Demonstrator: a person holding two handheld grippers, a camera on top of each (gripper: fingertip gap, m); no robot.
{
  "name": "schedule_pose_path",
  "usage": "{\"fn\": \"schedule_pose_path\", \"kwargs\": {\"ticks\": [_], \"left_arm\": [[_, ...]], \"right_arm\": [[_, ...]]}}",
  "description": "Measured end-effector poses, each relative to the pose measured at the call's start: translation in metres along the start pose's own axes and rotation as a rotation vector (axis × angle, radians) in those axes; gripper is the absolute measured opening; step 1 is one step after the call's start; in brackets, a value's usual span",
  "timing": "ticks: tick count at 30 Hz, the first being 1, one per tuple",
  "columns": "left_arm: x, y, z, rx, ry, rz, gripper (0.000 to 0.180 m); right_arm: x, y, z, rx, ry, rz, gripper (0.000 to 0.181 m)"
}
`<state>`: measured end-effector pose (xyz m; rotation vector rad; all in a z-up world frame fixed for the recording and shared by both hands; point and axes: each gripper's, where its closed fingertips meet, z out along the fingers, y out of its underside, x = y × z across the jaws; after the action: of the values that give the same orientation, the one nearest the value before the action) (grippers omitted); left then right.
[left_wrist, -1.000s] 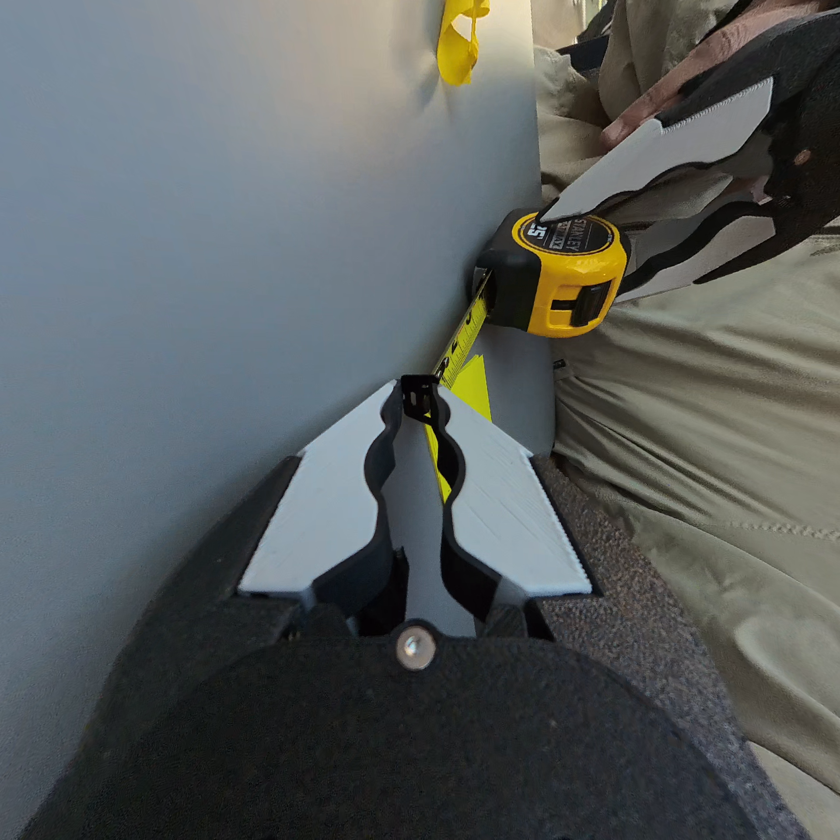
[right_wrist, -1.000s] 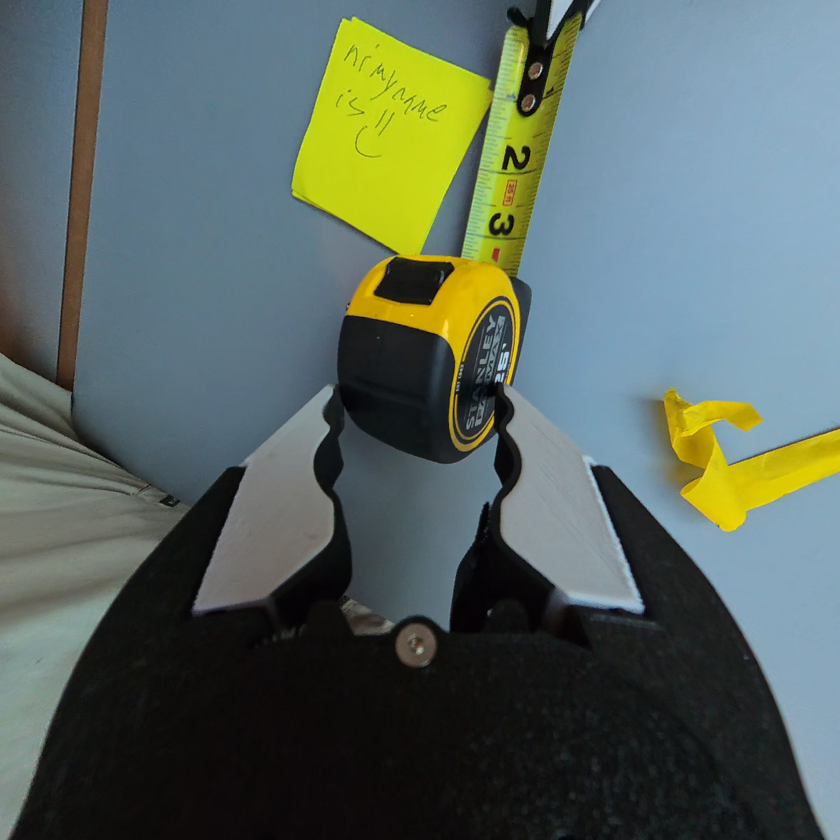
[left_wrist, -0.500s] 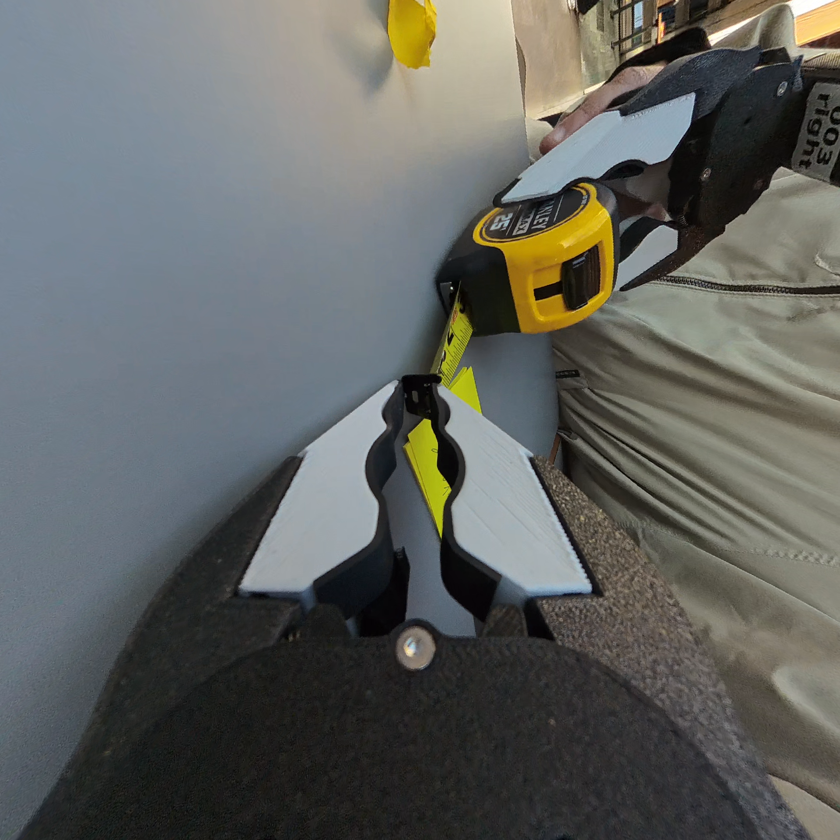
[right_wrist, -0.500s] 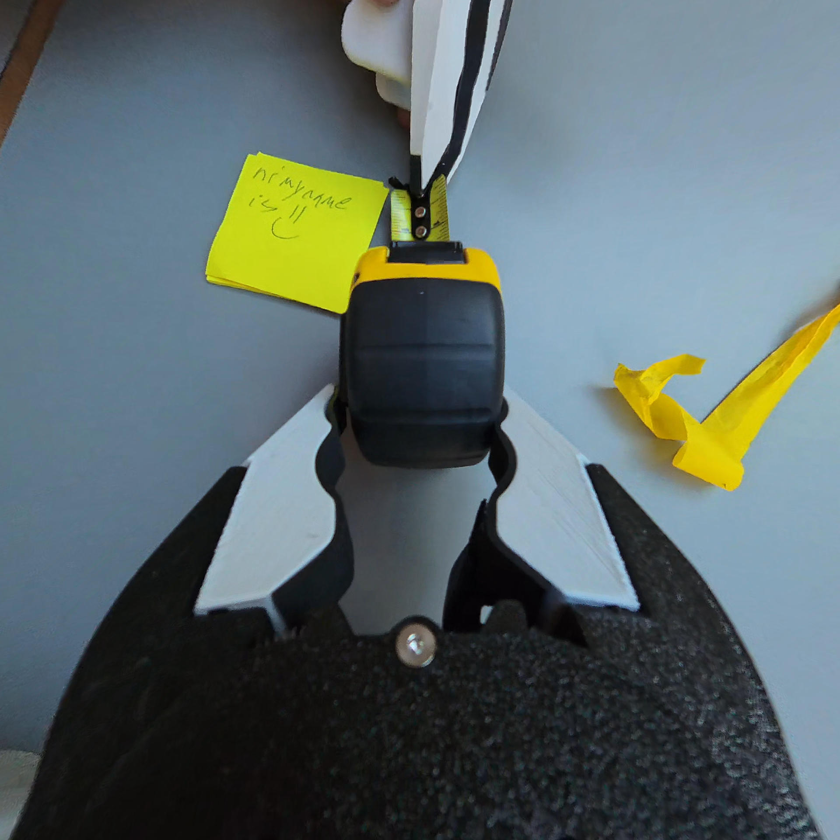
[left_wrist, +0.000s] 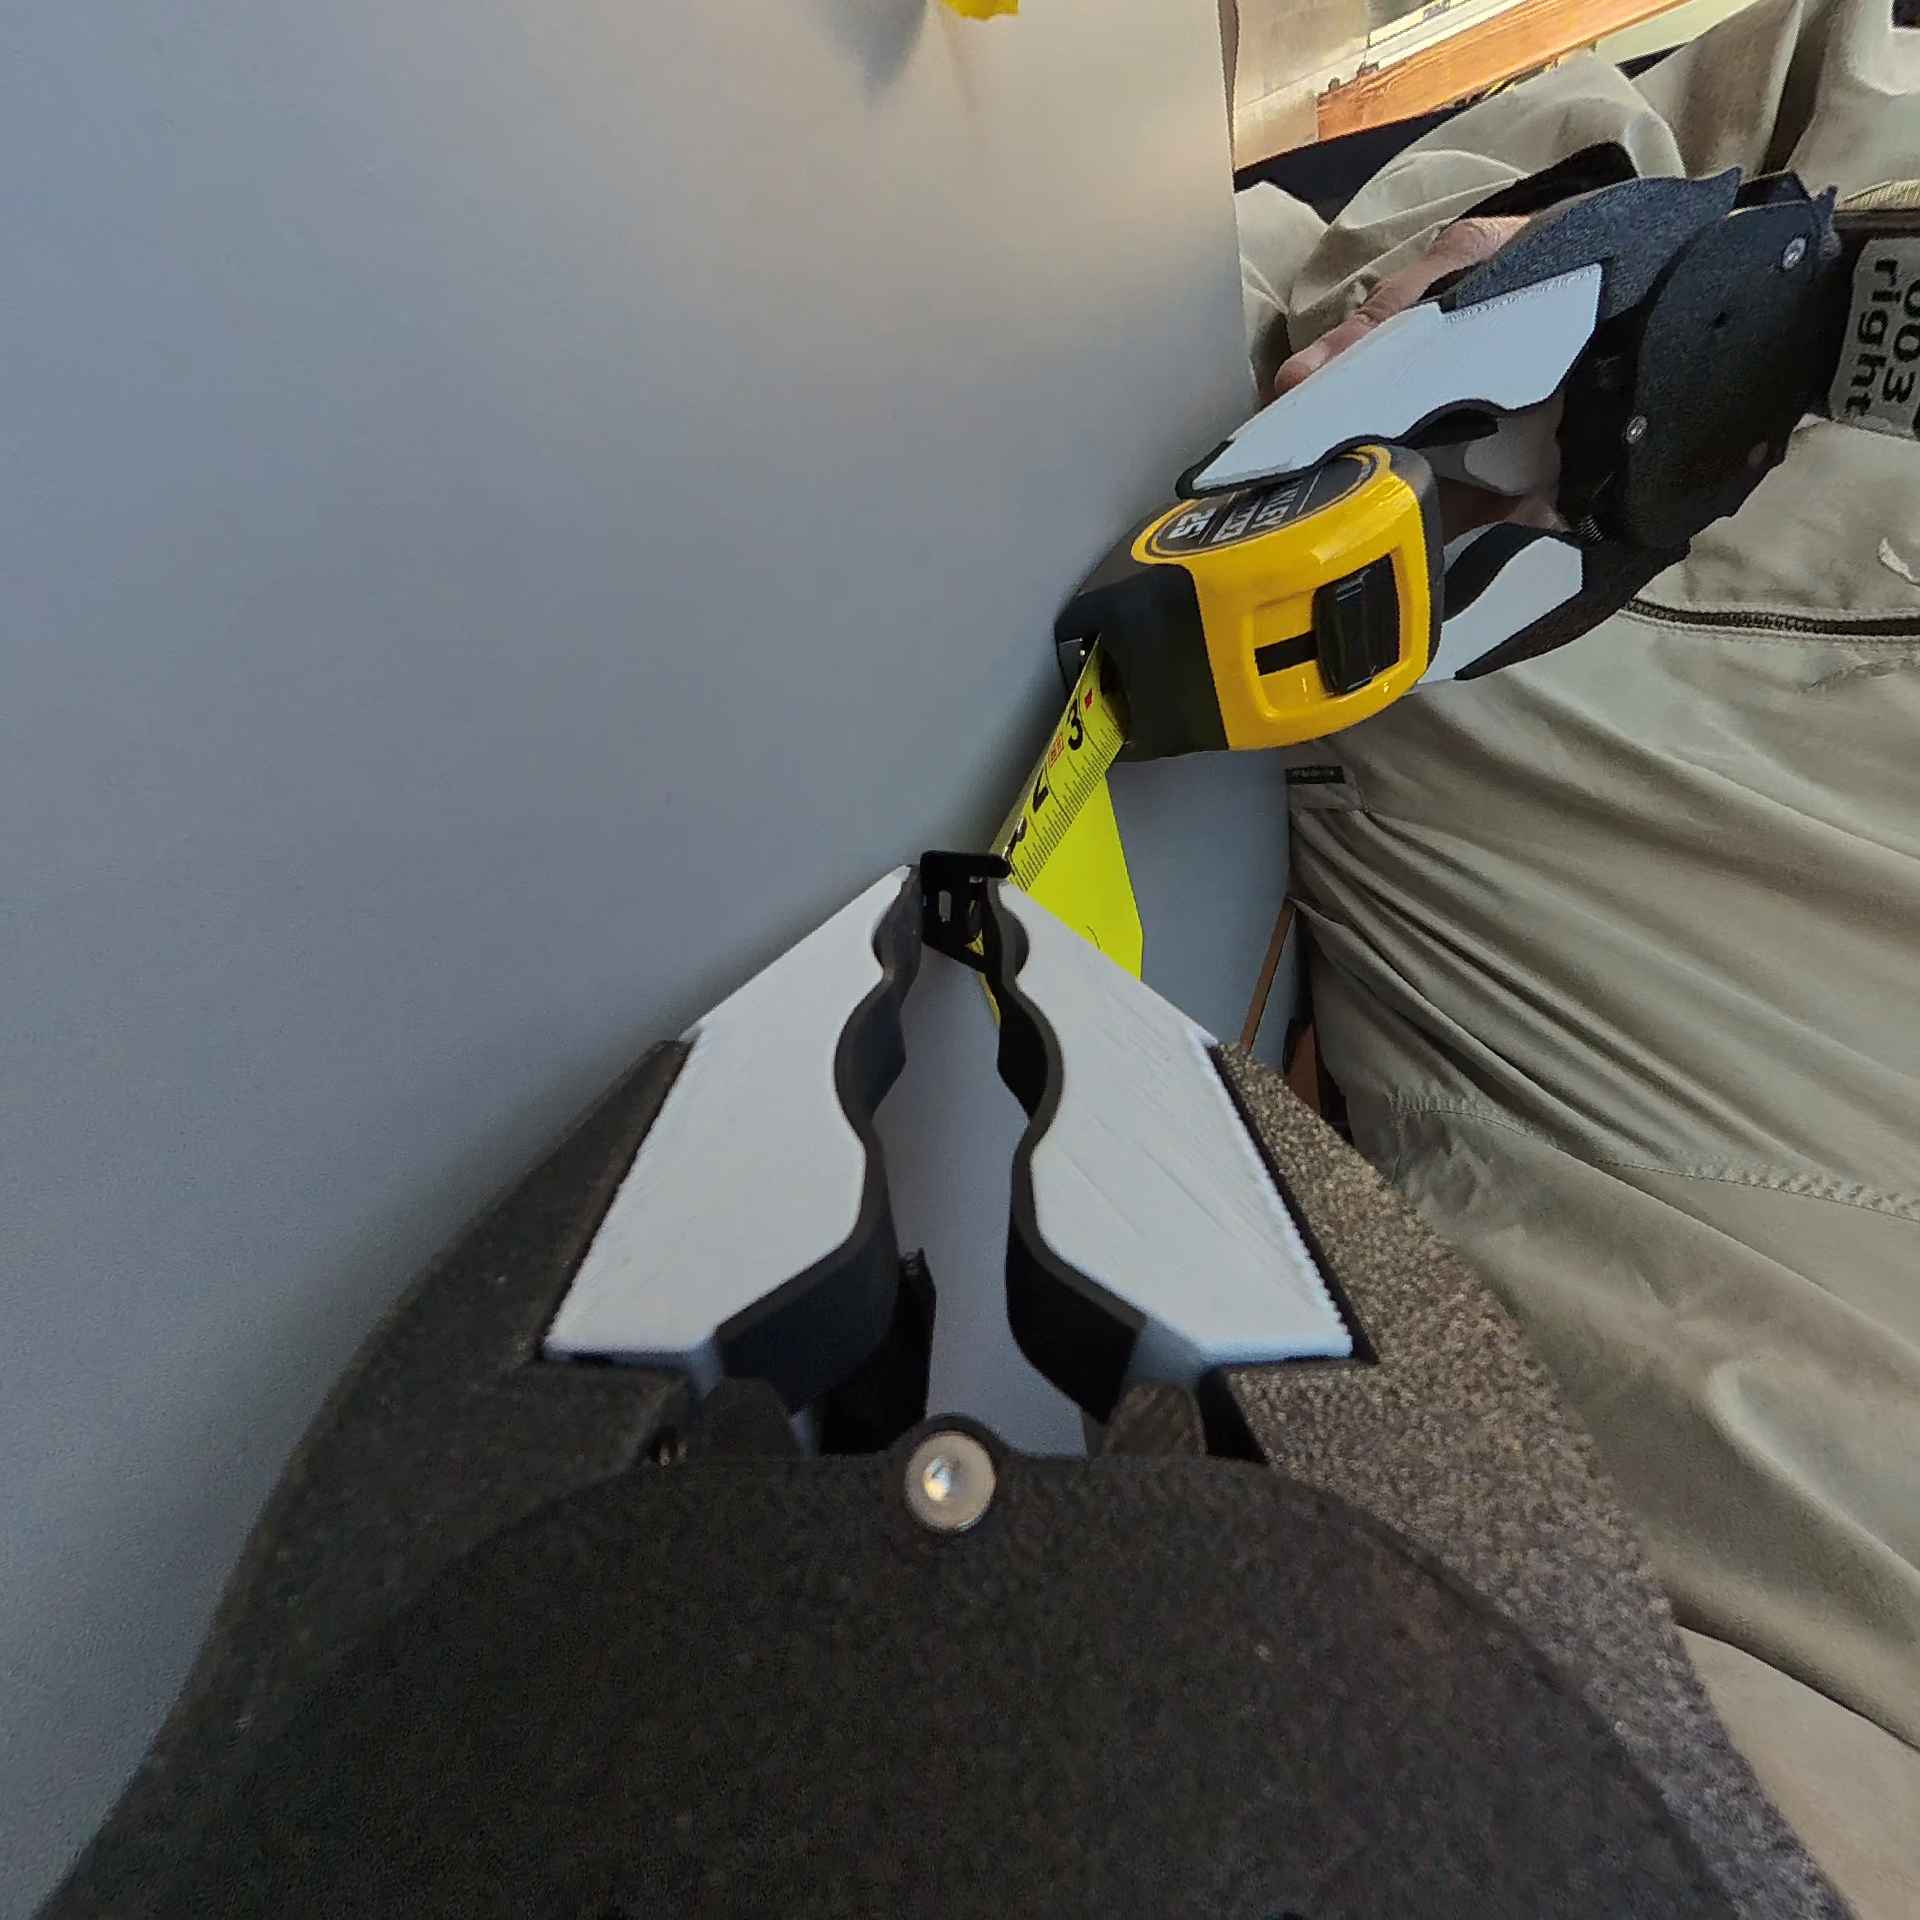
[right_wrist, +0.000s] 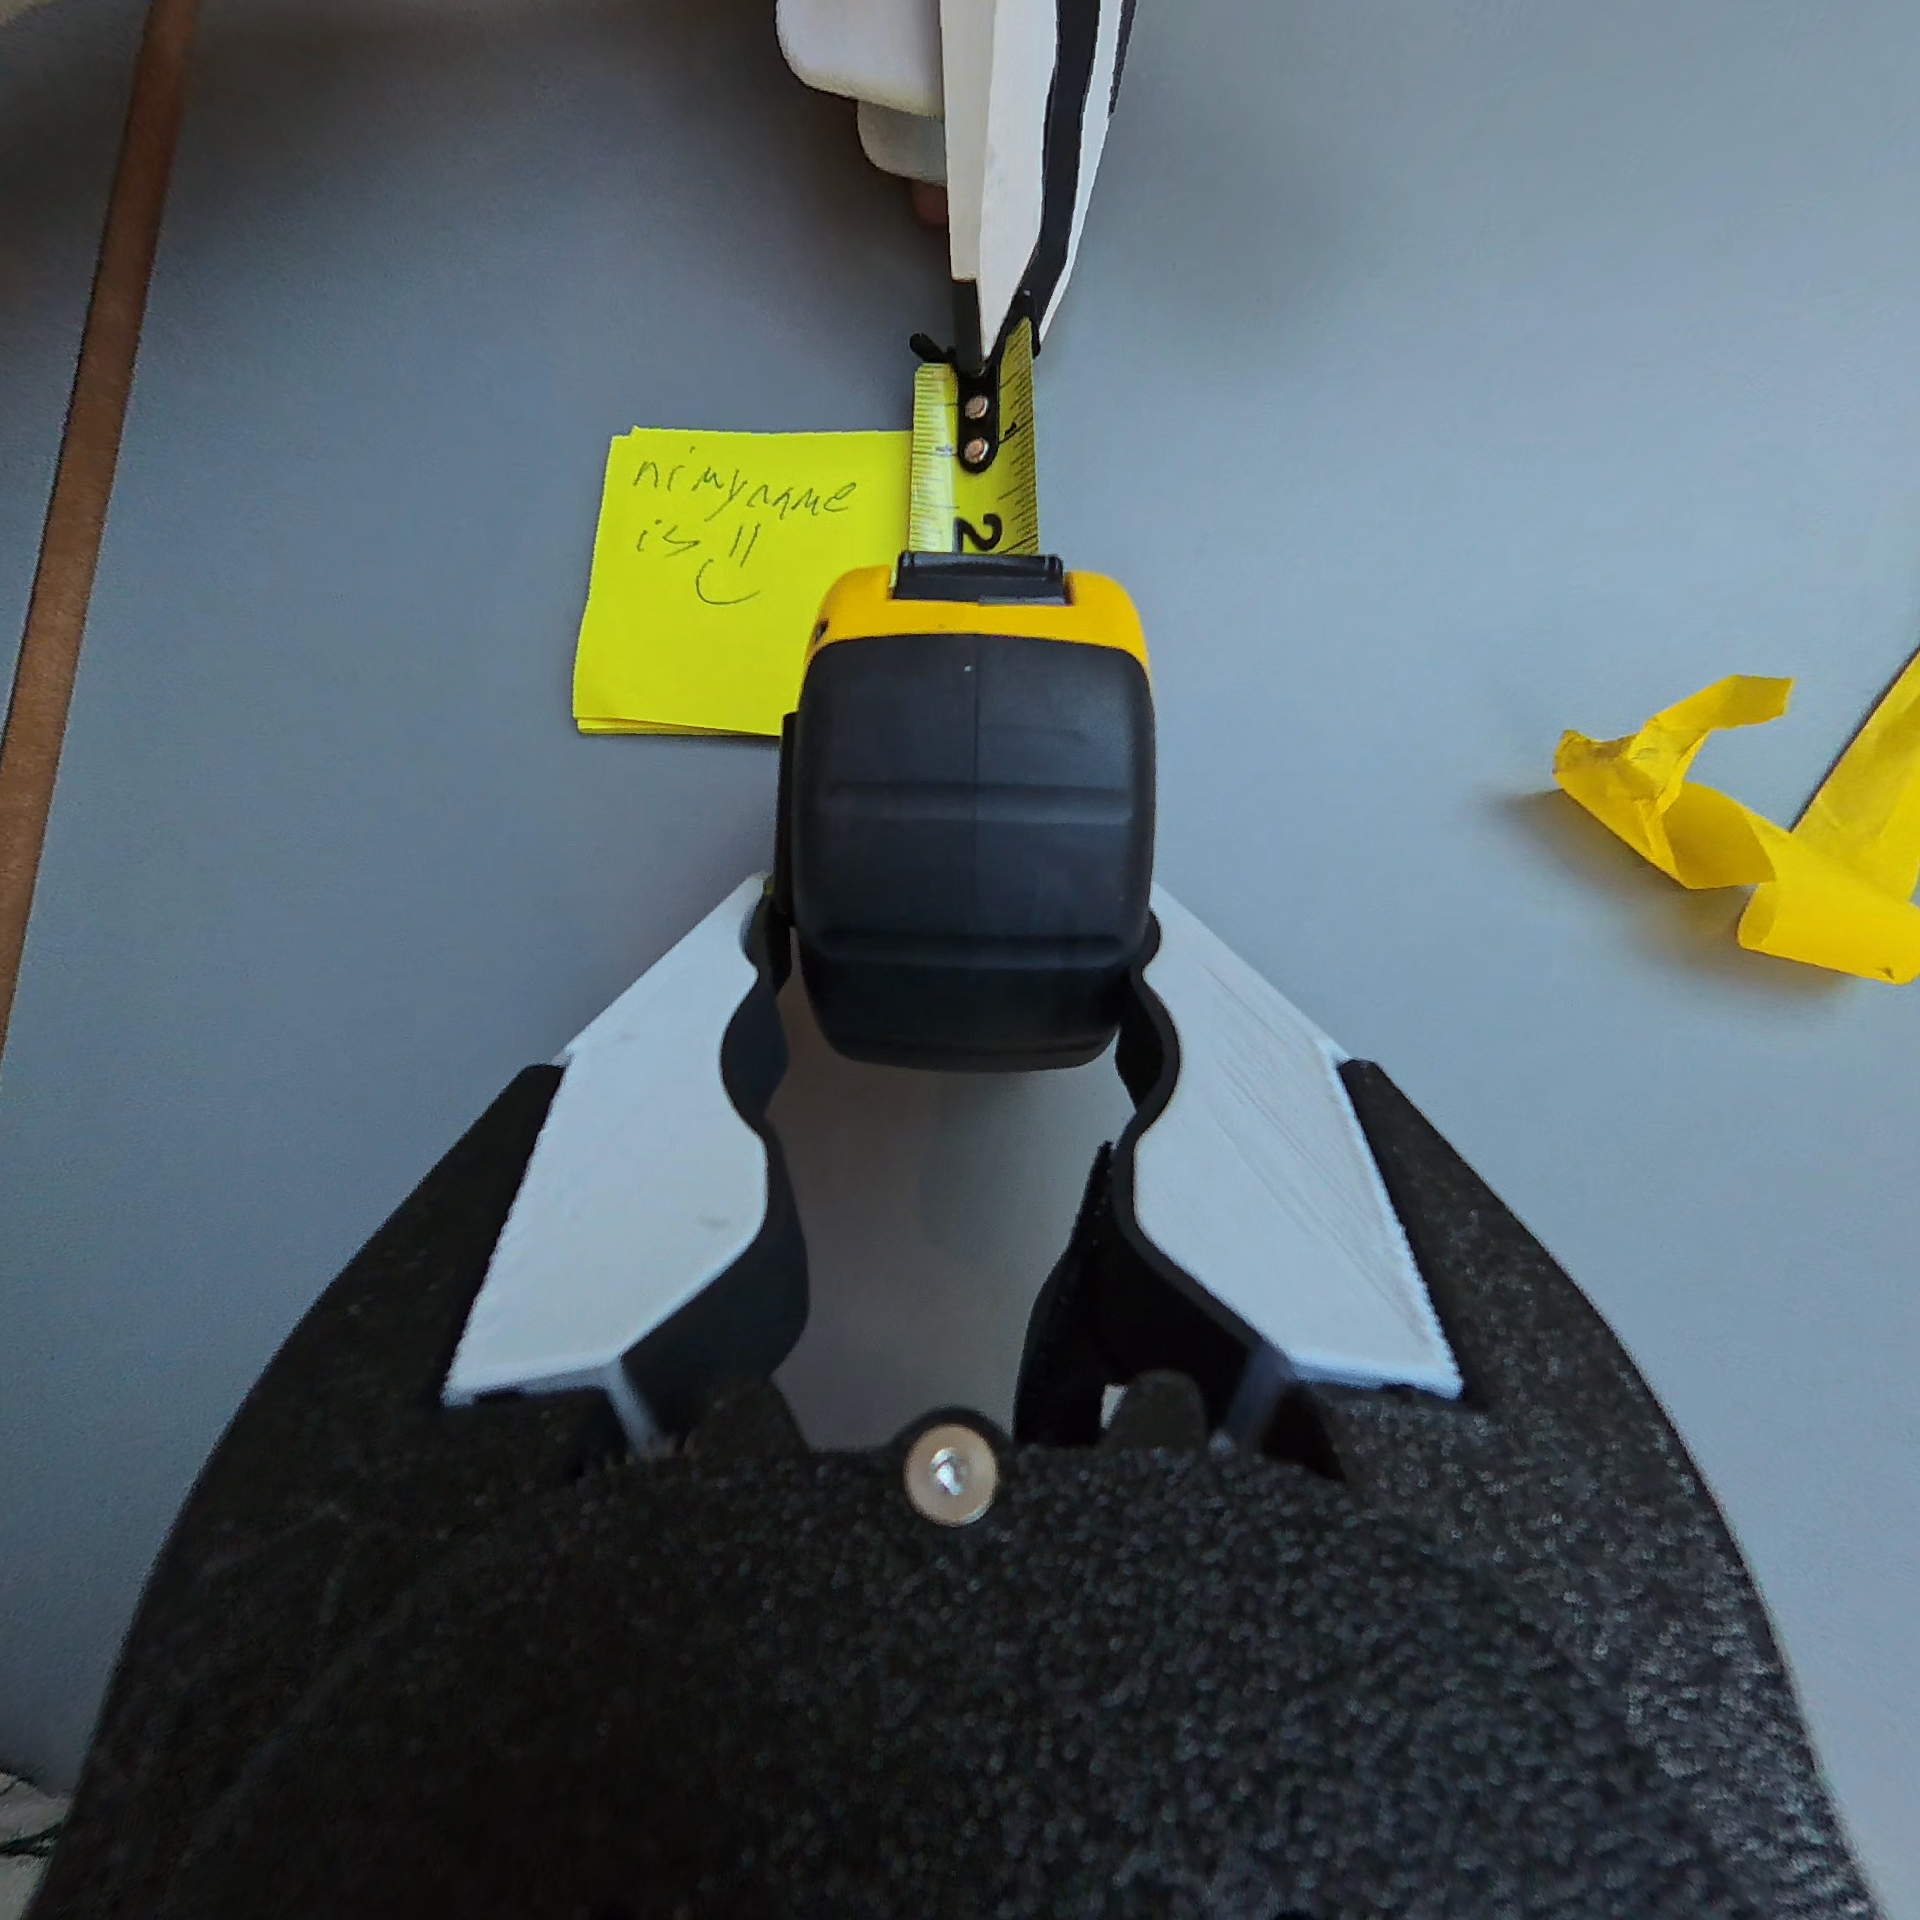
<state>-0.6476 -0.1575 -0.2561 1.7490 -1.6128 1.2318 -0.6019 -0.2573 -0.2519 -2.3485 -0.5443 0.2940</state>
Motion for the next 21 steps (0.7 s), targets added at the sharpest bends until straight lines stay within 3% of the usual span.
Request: {"fn": "schedule_pose_path", "kwargs": {"ticks": [21], "left_arm": [[0.0013, 0.0003, 0.0019, 0.009, -0.001, 0.027, 0.011]], "right_arm": [[-0.0039, 0.0068, -0.0027, -0.037, -0.008, 0.012, 0.062]]}}
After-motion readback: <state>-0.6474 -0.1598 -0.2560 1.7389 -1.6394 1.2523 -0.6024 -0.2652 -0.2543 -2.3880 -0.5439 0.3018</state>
